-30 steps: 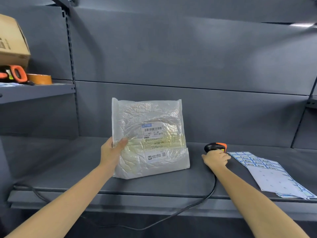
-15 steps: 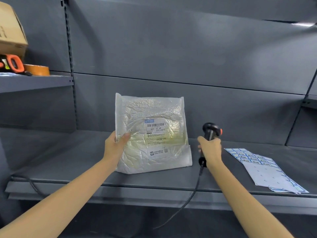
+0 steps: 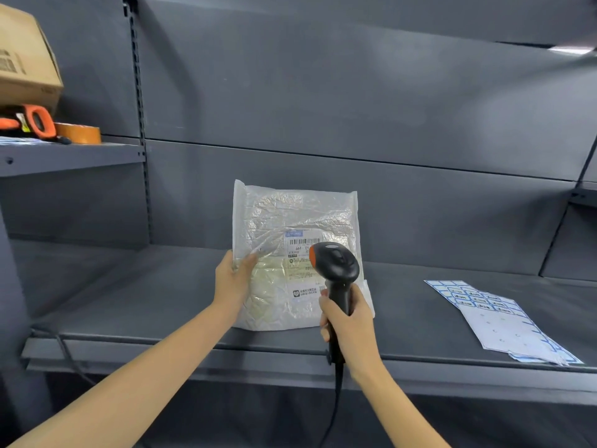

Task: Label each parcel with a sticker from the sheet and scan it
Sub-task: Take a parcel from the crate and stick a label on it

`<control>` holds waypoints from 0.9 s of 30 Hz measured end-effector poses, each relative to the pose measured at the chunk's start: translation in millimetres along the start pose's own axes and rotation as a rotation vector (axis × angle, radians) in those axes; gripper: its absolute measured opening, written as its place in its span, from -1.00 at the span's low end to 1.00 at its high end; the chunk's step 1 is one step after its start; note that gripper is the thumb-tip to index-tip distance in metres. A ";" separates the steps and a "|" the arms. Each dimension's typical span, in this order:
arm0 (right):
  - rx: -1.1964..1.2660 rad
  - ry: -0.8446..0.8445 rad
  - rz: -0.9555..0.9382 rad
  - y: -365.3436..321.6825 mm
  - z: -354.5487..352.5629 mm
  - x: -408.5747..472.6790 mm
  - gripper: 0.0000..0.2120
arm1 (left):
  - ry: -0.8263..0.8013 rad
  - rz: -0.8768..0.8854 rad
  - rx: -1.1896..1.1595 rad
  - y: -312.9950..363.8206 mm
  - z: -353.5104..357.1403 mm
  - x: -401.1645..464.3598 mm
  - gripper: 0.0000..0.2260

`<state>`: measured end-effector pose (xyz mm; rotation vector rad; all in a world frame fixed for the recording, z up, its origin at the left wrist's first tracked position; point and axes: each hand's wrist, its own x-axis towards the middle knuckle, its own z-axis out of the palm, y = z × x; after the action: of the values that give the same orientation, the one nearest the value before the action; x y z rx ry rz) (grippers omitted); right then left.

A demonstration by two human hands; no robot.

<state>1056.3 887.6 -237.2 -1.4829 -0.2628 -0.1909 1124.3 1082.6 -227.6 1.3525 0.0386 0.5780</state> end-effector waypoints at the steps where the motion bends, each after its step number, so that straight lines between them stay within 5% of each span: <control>1: 0.005 -0.003 0.000 -0.5 -0.3 0.9 -0.80 | 0.001 -0.002 -0.002 0.4 0.0 -0.1 -0.90; 15: 0.158 -0.001 0.040 -5.3 -14.0 5.4 -0.86 | 0.002 -0.022 0.037 2.5 -1.1 -0.1 -0.86; 27: -0.193 0.196 0.163 -17.1 -107.4 82.5 -0.87 | -0.259 -0.236 0.582 -3.8 -9.4 16.1 -0.79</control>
<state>1136.4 782.1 -204.3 -1.6558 0.0363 -0.2329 1136.3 1097.3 -228.5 1.9473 0.1632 0.1868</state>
